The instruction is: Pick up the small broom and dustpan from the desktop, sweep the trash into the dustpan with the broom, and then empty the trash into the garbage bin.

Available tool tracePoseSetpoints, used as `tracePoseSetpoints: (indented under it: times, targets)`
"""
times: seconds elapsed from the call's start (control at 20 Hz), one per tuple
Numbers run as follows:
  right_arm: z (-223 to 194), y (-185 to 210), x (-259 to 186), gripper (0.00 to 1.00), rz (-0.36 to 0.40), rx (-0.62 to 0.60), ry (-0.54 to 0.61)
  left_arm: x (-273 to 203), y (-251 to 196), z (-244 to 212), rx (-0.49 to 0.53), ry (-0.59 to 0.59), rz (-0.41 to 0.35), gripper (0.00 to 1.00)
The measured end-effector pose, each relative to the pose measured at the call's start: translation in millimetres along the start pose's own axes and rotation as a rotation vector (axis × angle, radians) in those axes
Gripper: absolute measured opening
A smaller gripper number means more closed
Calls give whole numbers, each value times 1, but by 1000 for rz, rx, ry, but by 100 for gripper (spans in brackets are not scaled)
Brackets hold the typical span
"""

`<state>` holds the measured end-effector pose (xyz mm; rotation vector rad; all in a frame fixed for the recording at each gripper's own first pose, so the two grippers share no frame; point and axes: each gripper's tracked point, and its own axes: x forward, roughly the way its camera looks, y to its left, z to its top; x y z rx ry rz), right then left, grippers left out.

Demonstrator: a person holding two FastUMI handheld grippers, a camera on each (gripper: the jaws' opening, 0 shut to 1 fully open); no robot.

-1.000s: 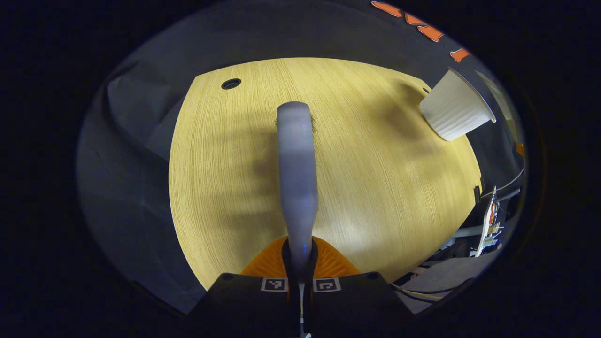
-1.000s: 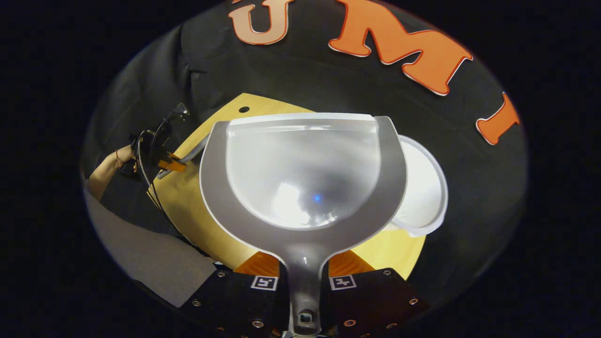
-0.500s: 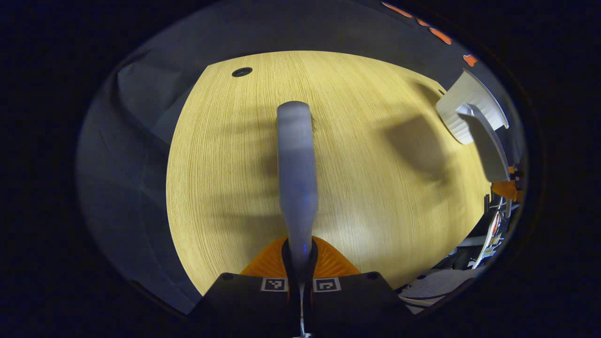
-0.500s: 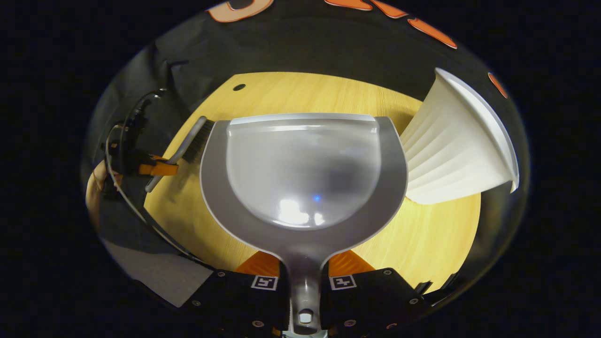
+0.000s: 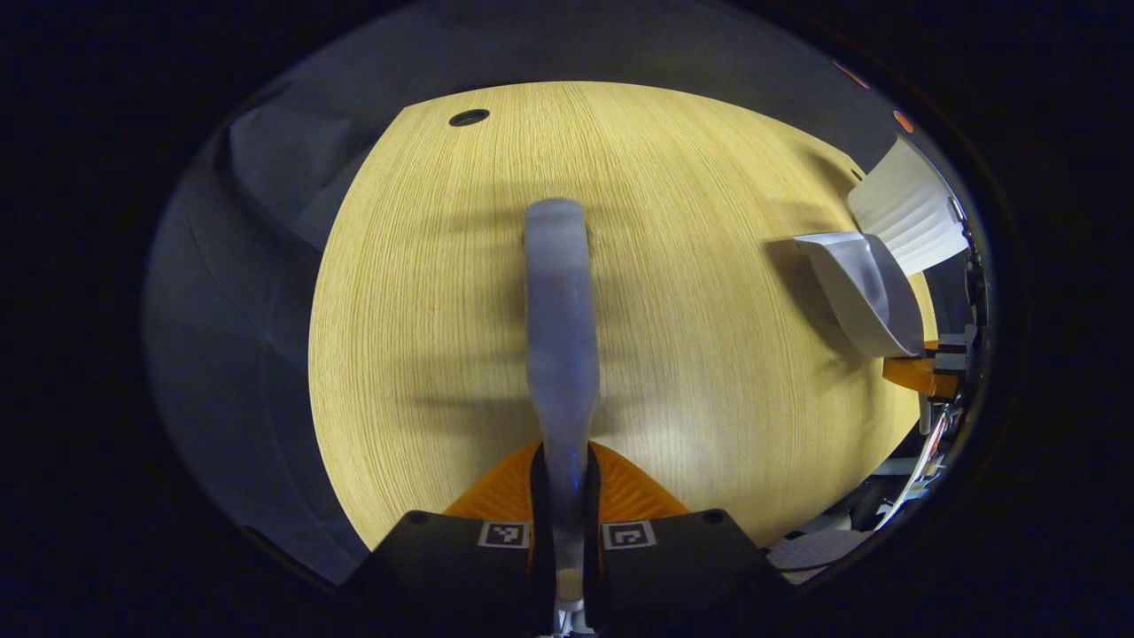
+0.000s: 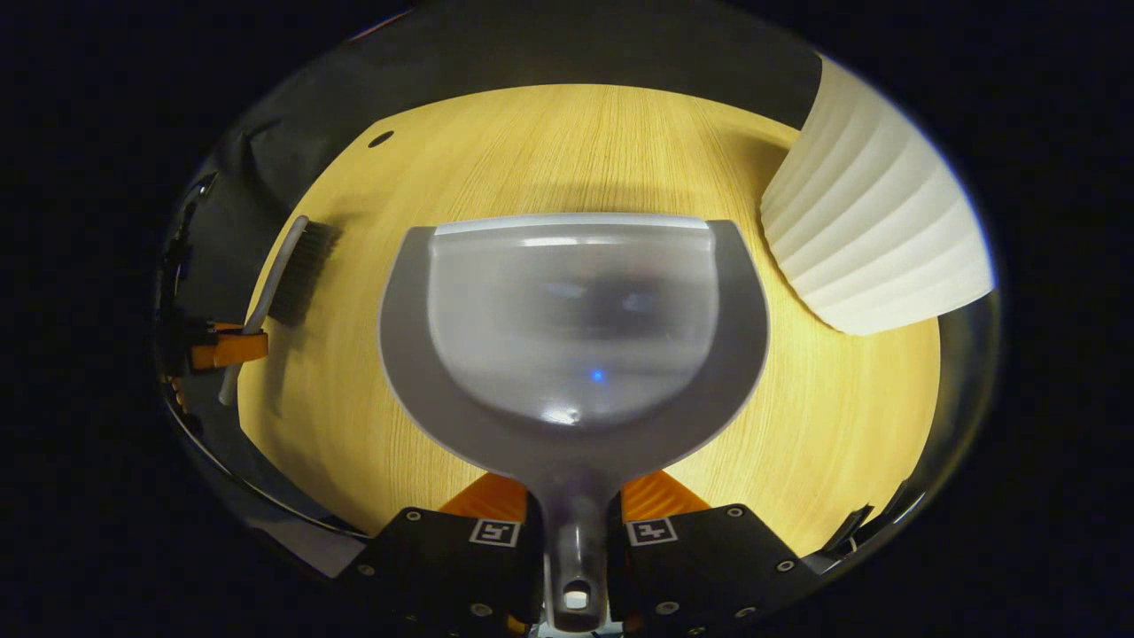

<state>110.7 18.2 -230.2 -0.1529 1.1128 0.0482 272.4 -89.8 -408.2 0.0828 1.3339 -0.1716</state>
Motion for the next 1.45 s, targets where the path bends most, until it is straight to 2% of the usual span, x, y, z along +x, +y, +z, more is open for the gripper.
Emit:
tracePoseSetpoints:
  times: [0.05, 0.1, 0.25, 0.4, 0.5, 0.55, 0.6, 0.65, 0.7, 0.85, 1.05, 1.25, 1.45]
  targets:
    - [1, -1, -1, 31, -2, 6, 5, -3, 6, 7, 5, -9, 6, 19]
    - [2, 0, -2, 27, -2, 11, 1, -5, 13, 13, 13, -14, 12, 19]
    - [0, 1, -10, 39, 8, 16, -14, -18, 33, 32, 36, -36, 21, 25]
    - [-1, -2, -14, 51, 3, 20, -28, -32, 54, 56, 60, -69, 17, 48]
    - [3, -4, -27, 72, 8, 23, -49, -48, 73, 75, 59, -104, 15, 74]
    - [6, -2, -35, 86, 17, 24, -62, -59, 82, 87, 54, -122, 13, 87]
    - [7, 0, -42, 92, 28, 26, -78, -36, 29, 49, 54, -146, 17, 100]
    - [12, 1, -53, 98, 34, 29, -101, -65, 67, 82, 51, -174, 18, 100]
    - [18, 0, -66, 99, 38, 29, -130, -91, 75, 100, 49, -207, 16, 100]
    - [47, 3, -111, 99, 61, 39, -259, -144, 68, 132, 40, -324, -4, 100]
    - [89, 3, -181, 99, 82, 46, -458, -217, 58, 182, 31, -536, -7, 100]
    - [117, -5, -238, 98, 68, 50, -642, -284, 53, 205, 53, -725, 18, 100]
    - [145, -18, -280, 98, 21, 51, -826, -317, 58, 215, 19, -906, 37, 100]
